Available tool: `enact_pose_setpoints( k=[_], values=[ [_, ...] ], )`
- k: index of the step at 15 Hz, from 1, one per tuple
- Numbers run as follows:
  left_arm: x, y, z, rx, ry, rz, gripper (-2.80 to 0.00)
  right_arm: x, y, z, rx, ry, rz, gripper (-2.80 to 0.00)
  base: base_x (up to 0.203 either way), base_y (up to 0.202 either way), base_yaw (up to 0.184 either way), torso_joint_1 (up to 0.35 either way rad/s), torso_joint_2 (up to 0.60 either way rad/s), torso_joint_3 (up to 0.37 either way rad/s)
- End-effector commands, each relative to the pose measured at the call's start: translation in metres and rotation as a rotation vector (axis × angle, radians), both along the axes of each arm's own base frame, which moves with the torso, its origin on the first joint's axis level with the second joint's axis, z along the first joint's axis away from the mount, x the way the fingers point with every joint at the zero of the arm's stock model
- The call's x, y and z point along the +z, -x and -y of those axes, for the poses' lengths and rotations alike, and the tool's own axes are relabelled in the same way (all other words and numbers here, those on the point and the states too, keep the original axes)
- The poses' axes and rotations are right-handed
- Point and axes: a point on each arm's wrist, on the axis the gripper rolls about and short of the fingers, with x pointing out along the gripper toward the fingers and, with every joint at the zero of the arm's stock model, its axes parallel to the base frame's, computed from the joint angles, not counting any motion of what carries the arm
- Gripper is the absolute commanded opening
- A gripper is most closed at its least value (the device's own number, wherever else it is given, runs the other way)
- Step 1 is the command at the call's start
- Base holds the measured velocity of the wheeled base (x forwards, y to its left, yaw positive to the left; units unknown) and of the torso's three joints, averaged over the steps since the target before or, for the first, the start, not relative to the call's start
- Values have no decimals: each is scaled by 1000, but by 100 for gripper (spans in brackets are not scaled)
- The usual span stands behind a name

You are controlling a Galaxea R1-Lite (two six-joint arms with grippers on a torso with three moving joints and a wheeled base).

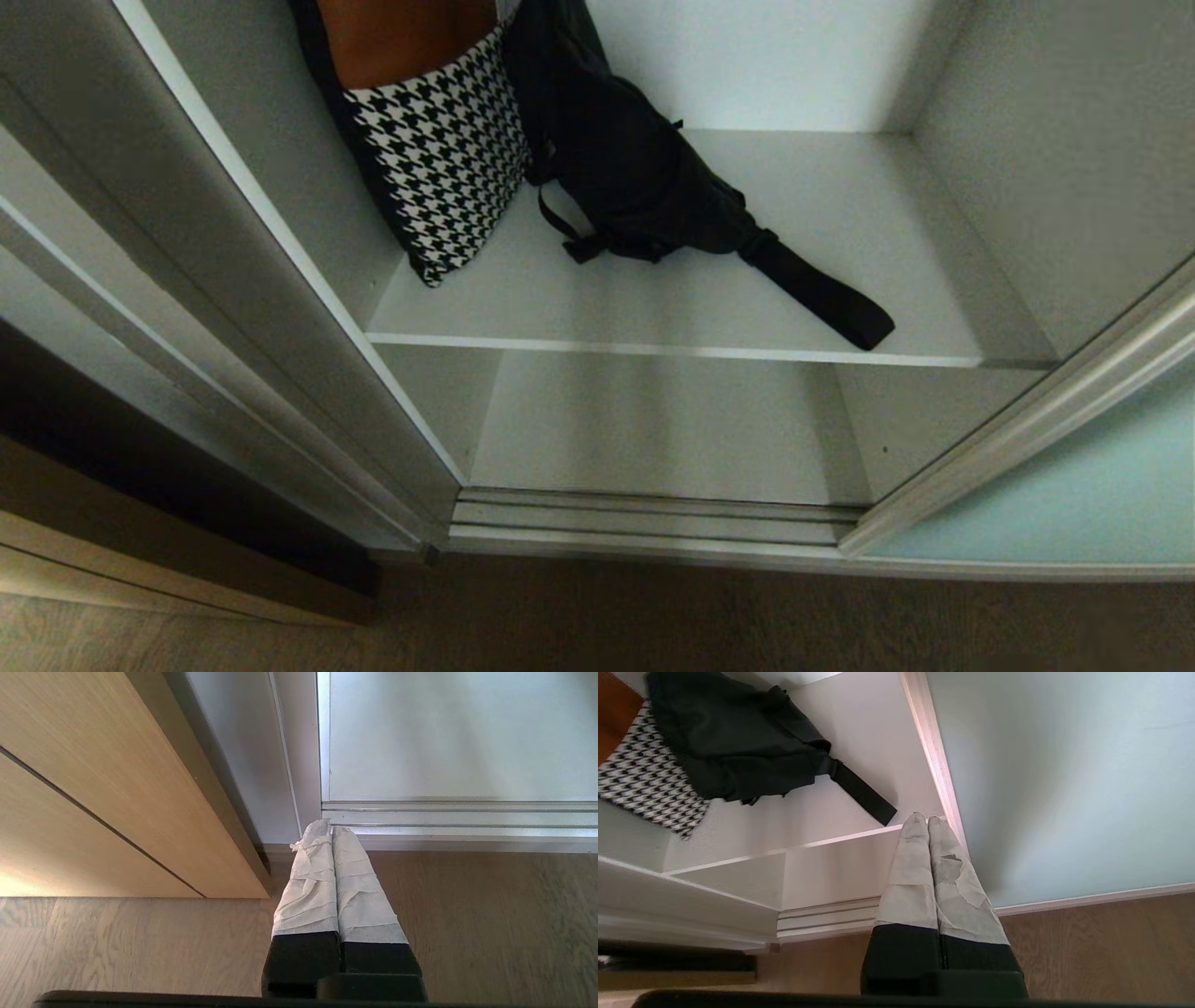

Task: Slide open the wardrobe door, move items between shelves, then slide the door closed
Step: Close the door

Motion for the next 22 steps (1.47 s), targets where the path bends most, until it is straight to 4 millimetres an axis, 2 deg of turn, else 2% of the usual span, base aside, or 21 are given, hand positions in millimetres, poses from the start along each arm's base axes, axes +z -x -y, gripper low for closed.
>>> enact_pose_setpoints(
  k=[1, 4, 8, 17, 22],
  values=[
    [0, 0, 0, 1, 0, 0, -280, 1, -18, -3, -8, -2, -6, -280, 0, 0, 0, 0, 0, 0],
    [0, 0, 0, 1, 0, -2, -280, 0, -32, -5, -37, -4, 0, -280, 0, 0, 0, 0, 0, 0],
    [0, 0, 0, 1, 0, -2, -280, 8, -62, -9, -115, -12, 45, -280, 0, 0, 0, 0, 0, 0],
    [0, 0, 0, 1, 0, 0, -280, 13, -84, -6, -232, -2, 55, -280, 0, 0, 0, 0, 0, 0],
    [0, 0, 0, 1, 0, -1, -280, 13, -104, -3, -289, -5, 36, -280, 0, 0, 0, 0, 0, 0]
  ],
)
